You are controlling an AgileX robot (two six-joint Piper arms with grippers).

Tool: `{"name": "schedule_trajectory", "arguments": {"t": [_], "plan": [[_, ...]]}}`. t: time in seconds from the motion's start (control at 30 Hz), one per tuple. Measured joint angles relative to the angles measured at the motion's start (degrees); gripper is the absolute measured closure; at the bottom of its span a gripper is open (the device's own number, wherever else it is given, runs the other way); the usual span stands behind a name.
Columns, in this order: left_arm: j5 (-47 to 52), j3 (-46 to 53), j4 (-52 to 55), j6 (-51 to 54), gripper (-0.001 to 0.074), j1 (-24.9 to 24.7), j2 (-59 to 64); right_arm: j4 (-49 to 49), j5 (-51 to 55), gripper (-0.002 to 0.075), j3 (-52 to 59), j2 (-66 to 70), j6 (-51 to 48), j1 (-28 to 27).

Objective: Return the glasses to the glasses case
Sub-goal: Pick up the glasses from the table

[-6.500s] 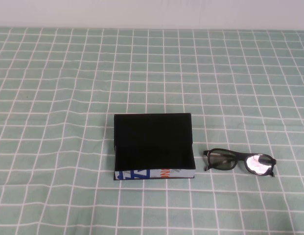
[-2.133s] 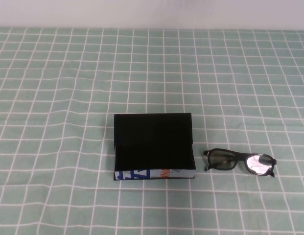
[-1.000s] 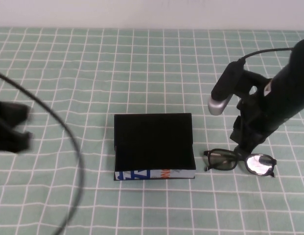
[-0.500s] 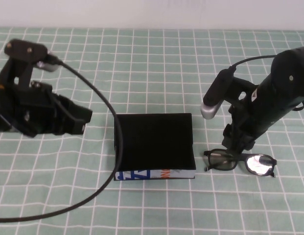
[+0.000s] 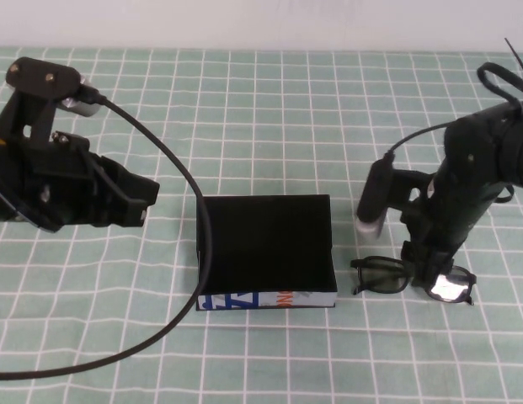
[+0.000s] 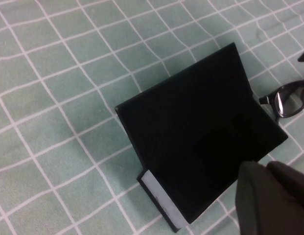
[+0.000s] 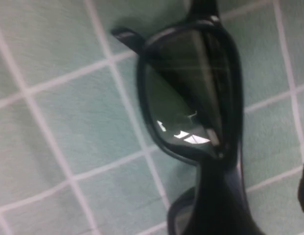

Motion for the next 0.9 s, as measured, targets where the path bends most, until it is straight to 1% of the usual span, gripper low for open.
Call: {"name": "schedule_trajectory", "arguments": {"t": [0.2, 0.33, 0.43, 0.6, 0.63, 0.73, 0.9], "plan": [[0.61, 0.0, 0.08, 0.0, 0.074, 0.0, 0.0, 6.22, -1.25, 0.0394, 0.0, 1.84, -0.67, -4.87], [0.61, 0.0, 0.08, 0.22, 0.074, 0.0, 0.0, 11.18, -1.37, 0.0417, 0.0, 2.56, -4.6, -5.89], [0.61, 0.0, 0.08, 0.22, 0.074, 0.0, 0.0, 14.79, -1.37, 0.0475, 0.0, 3.03, -7.82, -5.89], [1.47, 0.0, 0.08, 0.43, 0.074, 0.0, 0.0, 16.86, 0.38, 0.0654, -0.14, 3.24, -10.57, -5.89], [1.55, 0.0, 0.08, 0.43, 0.0741, 0.0, 0.0, 17.15, 0.76, 0.0677, -0.13, 2.98, -10.66, -5.89], [1.69, 0.0, 0.12, 0.43, 0.074, 0.0, 0.0, 17.5, 0.92, 0.0708, -0.13, 2.45, -10.81, -5.89], [2.3, 0.0, 0.21, 0.43, 0.074, 0.0, 0.0, 17.4, 2.21, 0.0713, -0.13, 1.41, -10.98, -5.89]]}}
